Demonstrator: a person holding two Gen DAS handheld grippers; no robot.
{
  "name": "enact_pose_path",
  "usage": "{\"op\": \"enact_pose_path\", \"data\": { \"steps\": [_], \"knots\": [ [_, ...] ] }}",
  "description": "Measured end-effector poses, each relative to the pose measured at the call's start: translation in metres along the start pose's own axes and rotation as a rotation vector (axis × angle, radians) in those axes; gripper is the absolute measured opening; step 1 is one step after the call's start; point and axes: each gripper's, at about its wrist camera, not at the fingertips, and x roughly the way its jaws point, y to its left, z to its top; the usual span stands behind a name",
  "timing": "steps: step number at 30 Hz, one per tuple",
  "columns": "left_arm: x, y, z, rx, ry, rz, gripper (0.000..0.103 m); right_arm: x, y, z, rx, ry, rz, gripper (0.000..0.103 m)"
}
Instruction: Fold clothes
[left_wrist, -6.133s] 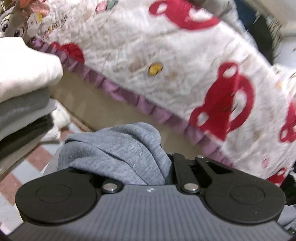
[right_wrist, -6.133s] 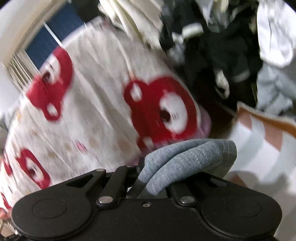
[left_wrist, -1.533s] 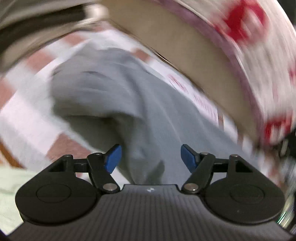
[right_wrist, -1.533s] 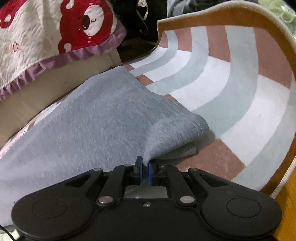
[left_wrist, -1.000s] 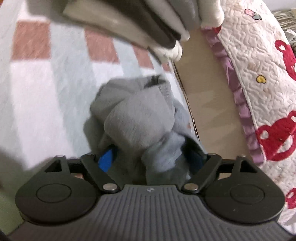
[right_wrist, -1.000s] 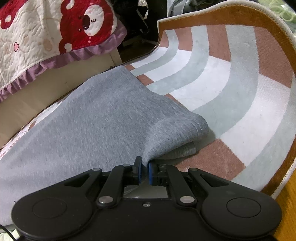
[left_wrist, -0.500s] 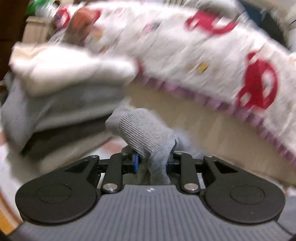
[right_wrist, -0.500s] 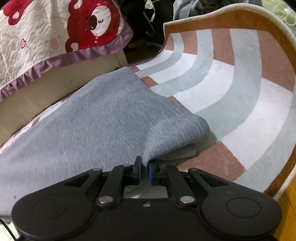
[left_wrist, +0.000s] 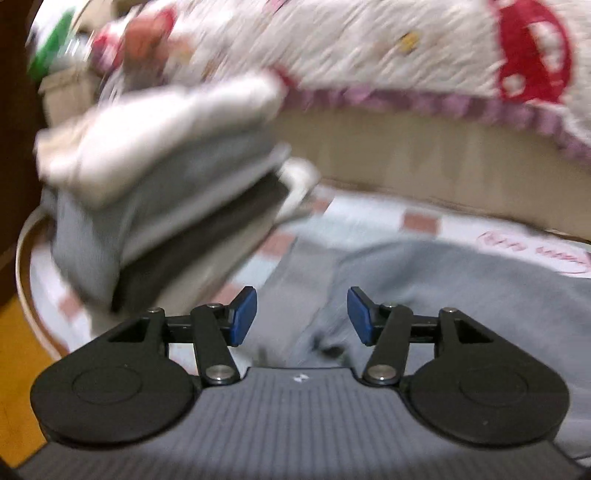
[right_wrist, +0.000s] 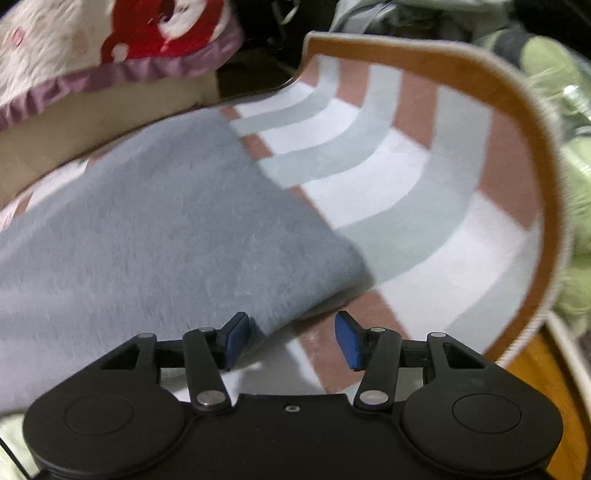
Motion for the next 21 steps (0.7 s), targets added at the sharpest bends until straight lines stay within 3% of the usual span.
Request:
{"op": "enact_pose_path", "data": {
  "steps": [3,5,9,11,14,17,21],
  "knots": [
    [-0.004,-0.044,0.020,0.089,-0.019,-0.168,0.071,-0.023,0.011,0.014,0.004,-0.079,0.009,0.056],
    [0.007,-0.080,0.027,0.130,-0.001,-0.279,0.071,-0.036,0.022,0.023,0.011,-0.124,0.076,0.056],
    [0.046,-0.163,0.033,0.185,0.075,-0.504,0.071,-0.028,0.061,0.057,-0.008,-0.101,0.374,0.056],
    [0.064,-0.212,0.040,0.244,0.109,-0.625,0.071,-0.019,0.105,0.071,-0.181,-0.076,0.446,0.056],
    [0.079,-0.286,0.047,0.440,0.154,-0.766,0.071,-0.006,0.174,0.091,-0.470,-0.036,0.531,0.056],
    [0.096,-0.347,0.040,0.635,0.169,-0.813,0.071,0.008,0.244,0.110,-0.760,0.007,0.610,0.055],
    [0.126,-0.390,0.031,0.656,0.228,-0.871,0.071,0.039,0.312,0.103,-1.053,0.109,0.580,0.055]
  ]
}}
